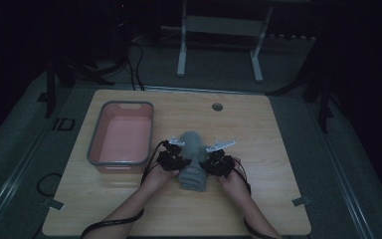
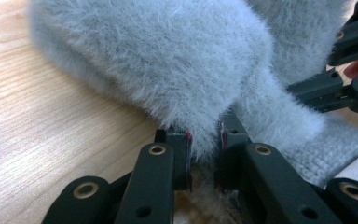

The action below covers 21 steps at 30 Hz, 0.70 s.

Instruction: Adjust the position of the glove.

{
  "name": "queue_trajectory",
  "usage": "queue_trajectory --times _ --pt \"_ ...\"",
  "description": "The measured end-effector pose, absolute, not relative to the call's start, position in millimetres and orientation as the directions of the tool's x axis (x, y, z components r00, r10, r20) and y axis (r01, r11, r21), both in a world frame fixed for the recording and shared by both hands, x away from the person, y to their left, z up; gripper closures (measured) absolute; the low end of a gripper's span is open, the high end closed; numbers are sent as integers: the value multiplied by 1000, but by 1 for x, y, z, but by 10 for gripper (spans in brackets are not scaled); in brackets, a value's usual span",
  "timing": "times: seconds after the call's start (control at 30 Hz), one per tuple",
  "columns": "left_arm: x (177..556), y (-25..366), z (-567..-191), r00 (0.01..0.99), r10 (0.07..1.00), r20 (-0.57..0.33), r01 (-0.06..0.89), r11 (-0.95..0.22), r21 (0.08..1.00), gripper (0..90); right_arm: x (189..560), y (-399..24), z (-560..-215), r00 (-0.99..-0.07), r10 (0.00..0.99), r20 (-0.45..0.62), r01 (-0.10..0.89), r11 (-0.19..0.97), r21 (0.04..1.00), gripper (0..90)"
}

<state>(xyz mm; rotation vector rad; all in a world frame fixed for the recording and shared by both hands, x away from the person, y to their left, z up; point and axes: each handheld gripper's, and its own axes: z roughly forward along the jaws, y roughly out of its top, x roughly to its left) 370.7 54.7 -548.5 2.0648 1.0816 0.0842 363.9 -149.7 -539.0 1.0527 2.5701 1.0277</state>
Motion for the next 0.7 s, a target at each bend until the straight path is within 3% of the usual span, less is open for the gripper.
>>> queue_trajectory --times 0.3,0.7 --pt "364 60 -526 651 705 -282 637 -305 708 813 361 -154 -520 -741 659 127 545 481 687 818" --pt "359 72 -477 677 693 -248 587 -306 749 813 353 -150 -470 -760 638 123 490 440 752 818"
